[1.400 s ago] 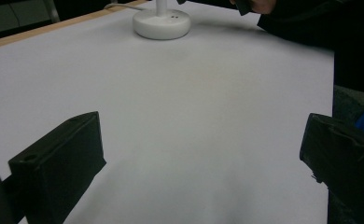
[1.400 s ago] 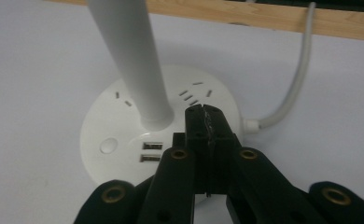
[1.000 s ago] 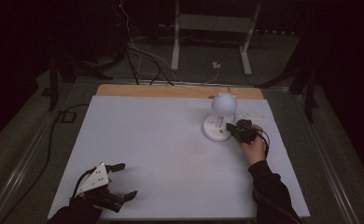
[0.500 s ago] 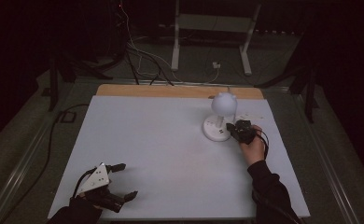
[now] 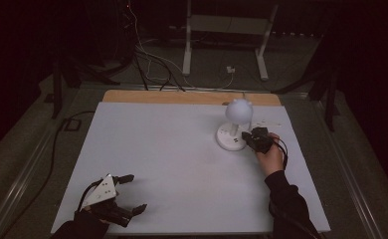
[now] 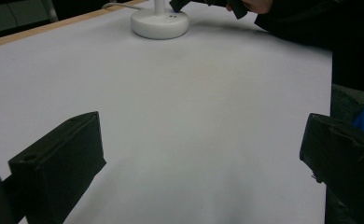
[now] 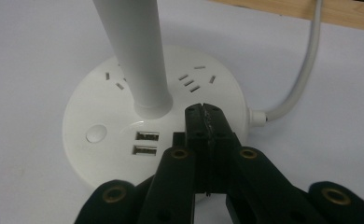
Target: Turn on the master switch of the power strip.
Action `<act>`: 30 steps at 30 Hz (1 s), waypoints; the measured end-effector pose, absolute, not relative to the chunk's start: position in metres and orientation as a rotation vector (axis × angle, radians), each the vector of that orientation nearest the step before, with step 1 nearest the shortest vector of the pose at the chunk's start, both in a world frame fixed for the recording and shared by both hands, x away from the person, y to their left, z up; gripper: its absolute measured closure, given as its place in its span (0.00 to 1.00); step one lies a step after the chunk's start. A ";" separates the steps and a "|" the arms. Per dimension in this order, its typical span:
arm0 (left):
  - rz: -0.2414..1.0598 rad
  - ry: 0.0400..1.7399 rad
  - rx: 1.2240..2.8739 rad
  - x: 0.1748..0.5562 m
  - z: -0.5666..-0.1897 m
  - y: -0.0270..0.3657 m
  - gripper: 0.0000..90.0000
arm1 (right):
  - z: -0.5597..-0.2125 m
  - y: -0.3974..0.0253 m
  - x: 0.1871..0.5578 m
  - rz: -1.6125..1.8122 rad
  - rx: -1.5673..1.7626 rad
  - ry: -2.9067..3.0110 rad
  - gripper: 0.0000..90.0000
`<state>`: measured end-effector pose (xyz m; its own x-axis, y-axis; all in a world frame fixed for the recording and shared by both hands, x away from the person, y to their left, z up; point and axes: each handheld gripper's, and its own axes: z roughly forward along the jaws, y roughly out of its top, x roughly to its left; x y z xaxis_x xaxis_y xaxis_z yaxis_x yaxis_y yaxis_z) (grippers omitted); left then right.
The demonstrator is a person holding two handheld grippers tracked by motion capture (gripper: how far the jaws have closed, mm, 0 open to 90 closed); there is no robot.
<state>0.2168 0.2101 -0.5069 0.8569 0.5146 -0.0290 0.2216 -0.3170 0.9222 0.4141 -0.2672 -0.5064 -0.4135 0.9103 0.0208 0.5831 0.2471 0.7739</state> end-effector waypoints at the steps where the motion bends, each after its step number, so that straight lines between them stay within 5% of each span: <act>1: 0.324 0.548 1.906 0.217 -0.507 0.210 0.00 | -0.506 -0.265 0.414 0.987 1.354 2.093 1.00; 30: 0.323 0.552 1.907 0.218 -0.508 0.210 0.00 | -0.502 -0.254 0.417 0.889 1.330 2.104 1.00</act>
